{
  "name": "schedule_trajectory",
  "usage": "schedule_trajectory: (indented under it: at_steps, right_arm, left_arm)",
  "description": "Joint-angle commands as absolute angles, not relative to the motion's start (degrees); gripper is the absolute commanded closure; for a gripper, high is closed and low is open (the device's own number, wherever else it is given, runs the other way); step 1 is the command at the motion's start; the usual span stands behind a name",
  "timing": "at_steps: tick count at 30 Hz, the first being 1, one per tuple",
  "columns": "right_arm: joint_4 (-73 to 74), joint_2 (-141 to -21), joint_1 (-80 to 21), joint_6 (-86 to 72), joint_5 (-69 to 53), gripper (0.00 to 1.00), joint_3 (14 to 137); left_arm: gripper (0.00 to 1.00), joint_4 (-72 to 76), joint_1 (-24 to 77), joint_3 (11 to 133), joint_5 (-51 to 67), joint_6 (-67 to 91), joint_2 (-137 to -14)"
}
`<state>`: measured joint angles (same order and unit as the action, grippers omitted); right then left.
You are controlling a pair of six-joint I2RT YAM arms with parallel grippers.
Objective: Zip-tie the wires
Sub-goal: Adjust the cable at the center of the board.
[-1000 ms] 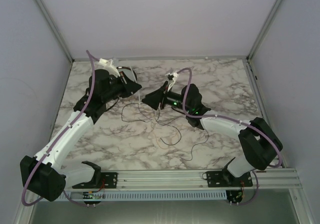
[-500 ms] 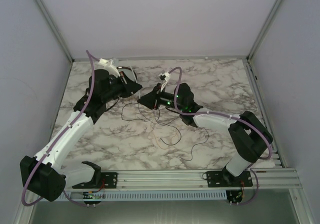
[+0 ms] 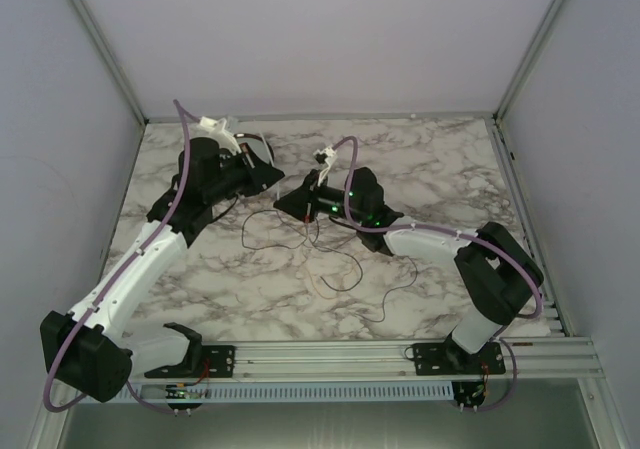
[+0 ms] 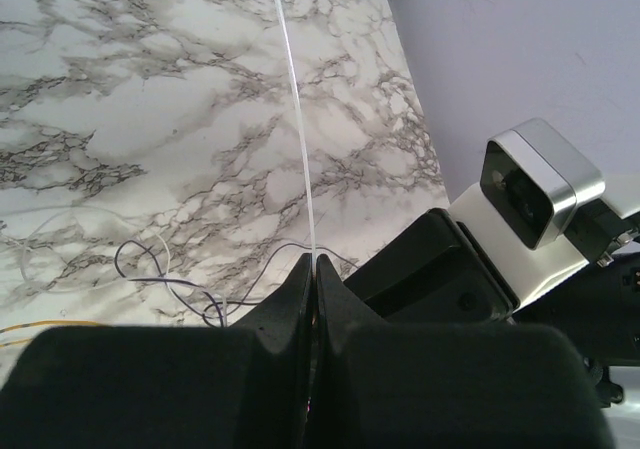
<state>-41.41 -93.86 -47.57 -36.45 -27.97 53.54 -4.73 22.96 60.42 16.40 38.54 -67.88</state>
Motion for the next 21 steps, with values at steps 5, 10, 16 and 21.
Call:
schedule_trajectory:
  at_steps: [5,10,16,21]
  right_arm:
    - [-35.9,-93.8,-49.2,-33.5,-26.7,0.93,52.8]
    - [-33.0,-93.3,-49.8,-31.9,-25.0,0.93,51.3]
    - [-31.0,-93.6,-50.5,-30.8,-24.0,0.93,50.7]
    - [-29.7,-93.9,-50.9,-30.3,-23.6,0.93,50.6]
  left_arm:
    - [1.0,-4.4,22.4,68.1,15.5,36.8,-69.5]
    - [1.0,-4.6,21.9,70.3,15.6,36.4,-71.2]
    - [1.0,-4.7,21.5,72.1,15.7,35.9,-72.5]
    - [1.0,-4.7,21.1,72.8,16.1,35.7,-73.1]
